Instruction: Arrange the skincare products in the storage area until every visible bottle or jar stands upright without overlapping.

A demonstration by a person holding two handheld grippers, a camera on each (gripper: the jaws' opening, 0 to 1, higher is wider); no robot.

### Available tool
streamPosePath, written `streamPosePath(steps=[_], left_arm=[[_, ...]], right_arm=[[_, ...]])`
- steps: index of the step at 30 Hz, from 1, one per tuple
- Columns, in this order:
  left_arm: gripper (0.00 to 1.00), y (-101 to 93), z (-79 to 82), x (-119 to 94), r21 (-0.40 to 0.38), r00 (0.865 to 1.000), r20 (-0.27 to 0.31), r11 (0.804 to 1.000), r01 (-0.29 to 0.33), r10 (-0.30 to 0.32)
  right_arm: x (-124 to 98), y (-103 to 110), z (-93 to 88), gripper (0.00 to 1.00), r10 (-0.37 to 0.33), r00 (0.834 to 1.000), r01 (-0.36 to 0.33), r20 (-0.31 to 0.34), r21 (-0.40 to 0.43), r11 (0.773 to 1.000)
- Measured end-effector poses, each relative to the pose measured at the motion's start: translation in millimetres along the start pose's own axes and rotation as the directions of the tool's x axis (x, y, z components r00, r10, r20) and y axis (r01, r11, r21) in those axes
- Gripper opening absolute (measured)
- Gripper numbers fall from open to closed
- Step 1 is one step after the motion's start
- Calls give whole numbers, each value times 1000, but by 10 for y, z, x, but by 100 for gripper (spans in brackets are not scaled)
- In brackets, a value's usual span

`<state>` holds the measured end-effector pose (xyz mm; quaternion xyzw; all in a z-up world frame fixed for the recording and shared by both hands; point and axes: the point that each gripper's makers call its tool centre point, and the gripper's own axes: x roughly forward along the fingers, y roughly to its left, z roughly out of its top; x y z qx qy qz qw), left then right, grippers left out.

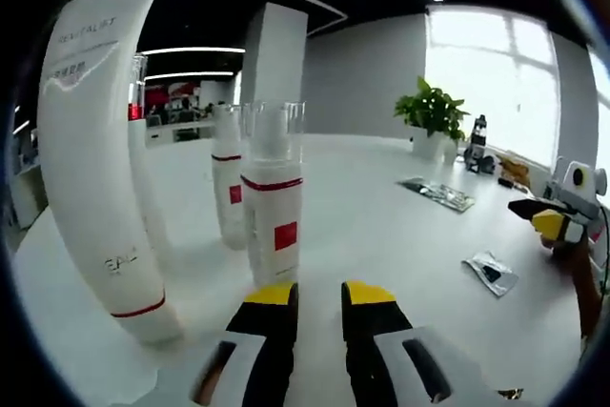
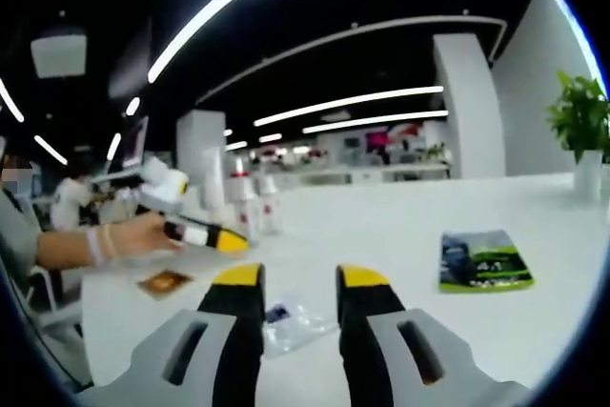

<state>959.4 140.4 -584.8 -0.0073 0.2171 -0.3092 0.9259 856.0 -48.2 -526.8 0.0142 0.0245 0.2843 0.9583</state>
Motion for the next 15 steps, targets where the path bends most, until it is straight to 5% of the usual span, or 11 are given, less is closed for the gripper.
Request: streamPosePath(steps=[10,15], left_arm=[[19,-27,-36,-93,-8,1000,2,1000,8,-8],[21,-272,-125,-316,92,986,-56,982,163,-158]], right_arm=[[1,-1,-4,28,3,1000,-3,-2,1,1000],[2,11,-7,28,10,1000,-10,-2,2,1000]])
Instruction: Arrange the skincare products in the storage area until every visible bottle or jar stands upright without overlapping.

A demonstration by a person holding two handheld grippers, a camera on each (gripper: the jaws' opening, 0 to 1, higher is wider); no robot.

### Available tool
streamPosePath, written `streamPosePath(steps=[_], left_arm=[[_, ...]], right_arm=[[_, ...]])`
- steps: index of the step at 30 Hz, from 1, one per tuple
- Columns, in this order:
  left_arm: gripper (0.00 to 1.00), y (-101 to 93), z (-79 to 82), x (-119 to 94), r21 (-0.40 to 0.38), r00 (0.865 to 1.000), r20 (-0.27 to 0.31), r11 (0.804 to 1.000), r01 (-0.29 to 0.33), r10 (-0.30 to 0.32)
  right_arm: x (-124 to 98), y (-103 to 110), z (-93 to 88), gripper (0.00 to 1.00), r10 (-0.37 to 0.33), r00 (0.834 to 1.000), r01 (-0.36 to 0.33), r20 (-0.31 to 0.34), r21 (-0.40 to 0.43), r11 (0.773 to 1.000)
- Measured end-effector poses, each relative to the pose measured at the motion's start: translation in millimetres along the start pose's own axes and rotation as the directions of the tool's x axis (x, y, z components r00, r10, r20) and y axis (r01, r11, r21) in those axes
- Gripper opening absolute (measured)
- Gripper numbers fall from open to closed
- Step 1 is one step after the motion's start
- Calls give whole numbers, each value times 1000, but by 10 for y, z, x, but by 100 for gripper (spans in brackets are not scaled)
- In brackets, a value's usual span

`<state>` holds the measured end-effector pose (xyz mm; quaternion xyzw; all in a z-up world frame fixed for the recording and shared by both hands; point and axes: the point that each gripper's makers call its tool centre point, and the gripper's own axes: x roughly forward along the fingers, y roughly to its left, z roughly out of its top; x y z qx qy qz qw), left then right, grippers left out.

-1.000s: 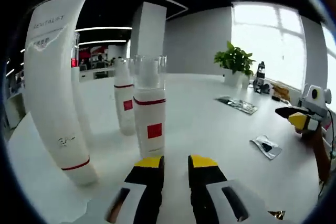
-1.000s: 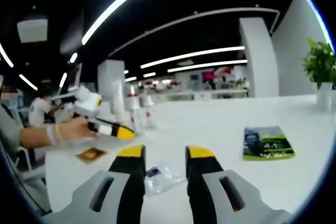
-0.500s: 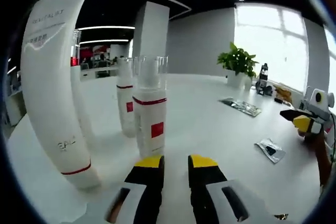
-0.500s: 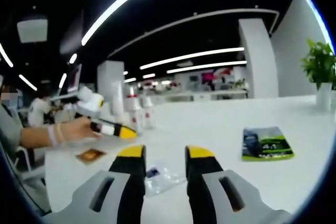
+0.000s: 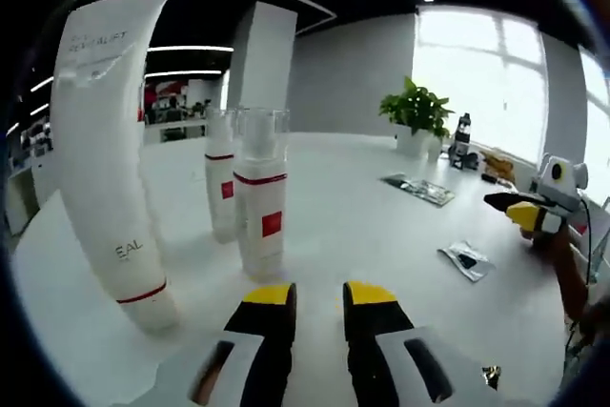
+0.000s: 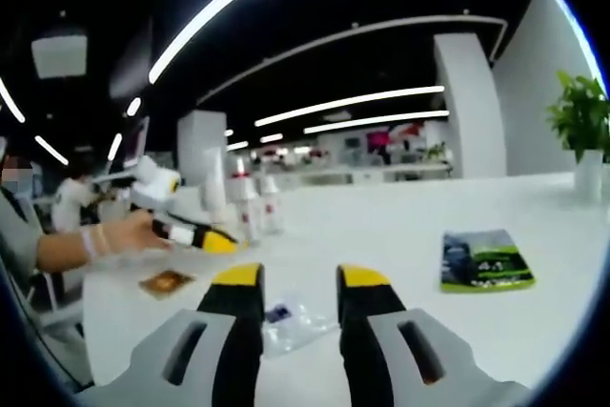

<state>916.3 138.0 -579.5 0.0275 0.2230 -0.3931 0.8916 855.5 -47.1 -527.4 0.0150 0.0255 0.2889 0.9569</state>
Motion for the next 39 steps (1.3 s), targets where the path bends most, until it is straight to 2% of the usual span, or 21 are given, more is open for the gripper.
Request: streamPosePath(steps=[3,6,9,11,13,16,20,23,26,28,29,30,31,36,38,39], left_arm=[[25,-28,6,-119,13,1000,-7,1000,-4,4],[34,-181,21,-241,-31,994,-38,995,98,-99],[43,-294,-17,-319,19,983,-96,987,160,-157],[45,-346,-57,-357,67,976,-140,982,176,-165],[45,-360,-75,-361,76,977,-158,984,159,-146],[45,-460,-191,-433,66,947,-262,976,208,-184],[45,-537,-204,-498,87,929,-318,970,228,-190],[45,-573,-303,-550,85,895,-401,965,249,-195],[45,-538,-472,-566,138,864,-481,961,242,-149],[45,-549,-545,-562,127,847,-511,962,244,-147],[45,-557,-557,-554,118,844,-515,963,243,-149],[44,-604,-570,-582,100,835,-524,962,255,-167],[44,-592,-542,-590,114,845,-510,961,251,-160],[44,-640,-526,-606,110,829,-533,956,270,-173],[44,-671,-531,-613,108,817,-546,952,286,-183],[44,-671,-535,-599,107,818,-548,956,272,-172]], right_arm=[[16,15,-29,28,7,1000,-7,-14,-3,1000],[16,10,-32,28,5,1000,-5,-16,-6,1000],[9,-9,-17,28,-2,1000,2,-8,-4,1000],[7,-17,-17,28,-5,1000,5,-6,-3,1000],[7,-20,-25,28,-6,1000,6,-11,-5,1000],[3,-17,-28,28,-3,1000,3,-10,-6,1000],[-2,-17,-23,28,-3,1000,3,-7,-7,1000],[-4,-9,-23,28,-4,1000,4,-5,-7,1000],[-11,-3,-19,27,-7,1000,7,-2,-9,1000],[-15,2,-17,27,-8,1000,8,-1,-10,1000],[-17,5,-16,27,-9,1000,9,0,-10,1000],[-17,7,-15,27,-9,1000,9,1,-10,1000],[-18,7,-15,27,-9,1000,9,0,-10,1000],[-15,14,-15,27,-9,1000,9,-3,-10,1000],[-16,11,-10,27,-11,1000,11,-1,-10,1000],[-16,9,-9,27,-11,1000,11,-1,-9,1000]])
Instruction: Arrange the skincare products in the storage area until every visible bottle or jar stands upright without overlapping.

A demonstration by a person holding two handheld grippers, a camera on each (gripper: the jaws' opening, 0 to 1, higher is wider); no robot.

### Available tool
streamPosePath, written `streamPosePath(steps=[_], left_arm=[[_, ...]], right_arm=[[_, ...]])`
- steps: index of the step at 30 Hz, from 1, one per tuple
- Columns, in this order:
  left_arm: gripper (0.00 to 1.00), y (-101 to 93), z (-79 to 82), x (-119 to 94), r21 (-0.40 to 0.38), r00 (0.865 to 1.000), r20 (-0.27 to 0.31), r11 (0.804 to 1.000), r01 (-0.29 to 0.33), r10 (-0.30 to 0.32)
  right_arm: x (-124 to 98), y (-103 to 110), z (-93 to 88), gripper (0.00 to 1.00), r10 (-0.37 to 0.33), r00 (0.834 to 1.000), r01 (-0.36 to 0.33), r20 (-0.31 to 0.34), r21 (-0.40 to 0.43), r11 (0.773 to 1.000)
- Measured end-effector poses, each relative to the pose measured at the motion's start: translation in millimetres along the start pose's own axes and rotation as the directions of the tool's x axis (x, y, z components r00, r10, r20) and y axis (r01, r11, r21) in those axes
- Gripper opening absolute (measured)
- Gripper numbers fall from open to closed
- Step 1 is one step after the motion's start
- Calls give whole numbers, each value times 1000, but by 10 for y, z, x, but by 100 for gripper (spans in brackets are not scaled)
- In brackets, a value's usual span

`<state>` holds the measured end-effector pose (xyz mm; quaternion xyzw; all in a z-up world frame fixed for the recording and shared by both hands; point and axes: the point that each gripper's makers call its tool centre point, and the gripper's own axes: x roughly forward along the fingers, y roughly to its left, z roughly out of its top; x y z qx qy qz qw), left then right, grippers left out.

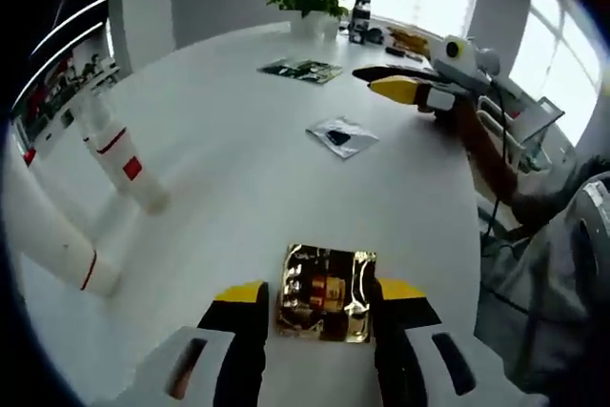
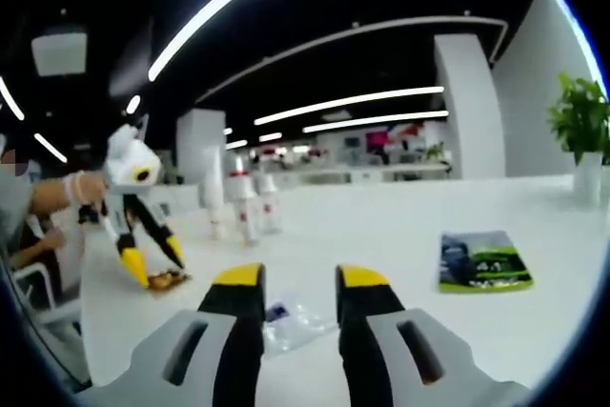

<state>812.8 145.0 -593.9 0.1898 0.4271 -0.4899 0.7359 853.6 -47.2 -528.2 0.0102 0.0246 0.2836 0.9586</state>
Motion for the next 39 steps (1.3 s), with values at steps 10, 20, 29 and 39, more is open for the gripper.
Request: streamPosePath(steps=[10,20,29,39], left_arm=[[45,45,-27,18,134,997,-68,990,-38,48],[43,51,-16,28,137,995,-89,990,-32,45],[41,55,-9,22,160,995,-82,986,-51,65],[41,269,447,-272,223,964,129,941,-255,231]], right_arm=[[6,-15,10,27,-1,1000,1,1,-1,1000],[9,-29,17,26,-4,1000,4,3,-4,1000],[11,-34,25,26,-4,1000,4,6,-4,1000],[67,113,154,27,72,997,-73,42,33,997]])
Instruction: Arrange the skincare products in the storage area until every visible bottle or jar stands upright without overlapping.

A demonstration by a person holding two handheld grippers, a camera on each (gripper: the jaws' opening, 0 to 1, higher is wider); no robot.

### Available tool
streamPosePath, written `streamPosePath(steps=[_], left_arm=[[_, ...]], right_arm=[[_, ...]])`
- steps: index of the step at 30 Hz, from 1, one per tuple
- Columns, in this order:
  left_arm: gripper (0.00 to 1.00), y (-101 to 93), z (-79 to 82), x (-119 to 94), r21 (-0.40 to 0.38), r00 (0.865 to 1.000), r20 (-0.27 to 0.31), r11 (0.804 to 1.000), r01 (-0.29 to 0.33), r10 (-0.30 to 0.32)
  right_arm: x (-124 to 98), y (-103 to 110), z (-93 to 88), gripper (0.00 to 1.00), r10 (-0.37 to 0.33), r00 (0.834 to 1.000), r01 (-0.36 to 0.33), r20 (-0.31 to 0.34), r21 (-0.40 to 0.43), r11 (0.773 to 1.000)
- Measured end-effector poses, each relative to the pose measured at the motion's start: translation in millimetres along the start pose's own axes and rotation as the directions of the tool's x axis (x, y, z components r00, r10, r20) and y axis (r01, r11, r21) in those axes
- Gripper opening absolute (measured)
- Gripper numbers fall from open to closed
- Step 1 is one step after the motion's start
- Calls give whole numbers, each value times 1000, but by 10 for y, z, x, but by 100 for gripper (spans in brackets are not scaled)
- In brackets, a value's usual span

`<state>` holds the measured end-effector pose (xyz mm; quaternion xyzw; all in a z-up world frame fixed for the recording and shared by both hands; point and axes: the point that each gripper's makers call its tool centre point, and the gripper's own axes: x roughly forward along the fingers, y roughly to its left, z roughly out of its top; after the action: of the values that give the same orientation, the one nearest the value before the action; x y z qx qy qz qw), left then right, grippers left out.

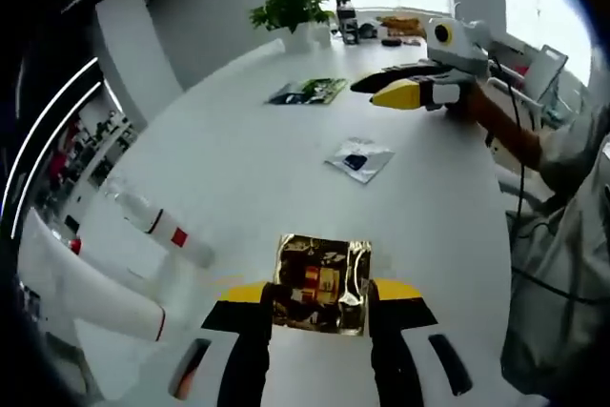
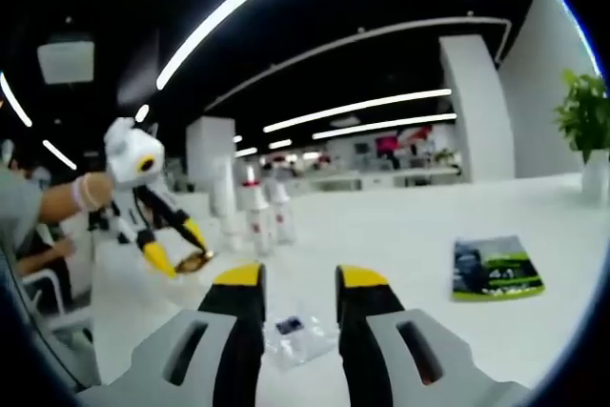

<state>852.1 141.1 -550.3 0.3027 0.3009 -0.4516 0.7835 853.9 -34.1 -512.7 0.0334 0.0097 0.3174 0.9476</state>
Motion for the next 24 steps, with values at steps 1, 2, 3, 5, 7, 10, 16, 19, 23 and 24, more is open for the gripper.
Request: streamPosePath(steps=[1,2,3,5,7,10,16,19,23,24], left_arm=[[41,26,36,-27,3,1000,15,1000,-16,16],[41,78,103,-68,-5,998,46,999,-47,48],[41,121,150,-95,-16,995,70,997,-71,72],[41,284,302,-184,-25,978,140,988,-150,152],[41,392,375,-250,3,965,167,978,-208,204],[41,533,513,-359,12,933,221,956,-294,284],[41,574,809,-484,-4,862,375,930,-367,341],[41,633,877,-500,-8,820,420,904,-427,390],[41,734,895,-512,6,779,438,865,-501,448],[41,735,905,-510,4,775,445,865,-502,448]], right_arm=[[28,39,54,27,19,1000,-19,17,19,1000],[47,72,98,28,32,999,-33,30,32,999],[82,132,167,29,62,997,-64,48,45,997],[132,207,271,29,101,993,-105,68,64,992],[208,297,440,29,142,984,-151,104,85,985],[350,401,640,33,201,971,-215,131,108,971],[753,462,1009,40,295,939,-331,178,231,915],[1006,404,1066,39,307,937,-344,168,292,892],[1173,477,1009,31,362,921,-390,143,358,849],[1197,484,991,31,367,920,-391,137,366,844]])
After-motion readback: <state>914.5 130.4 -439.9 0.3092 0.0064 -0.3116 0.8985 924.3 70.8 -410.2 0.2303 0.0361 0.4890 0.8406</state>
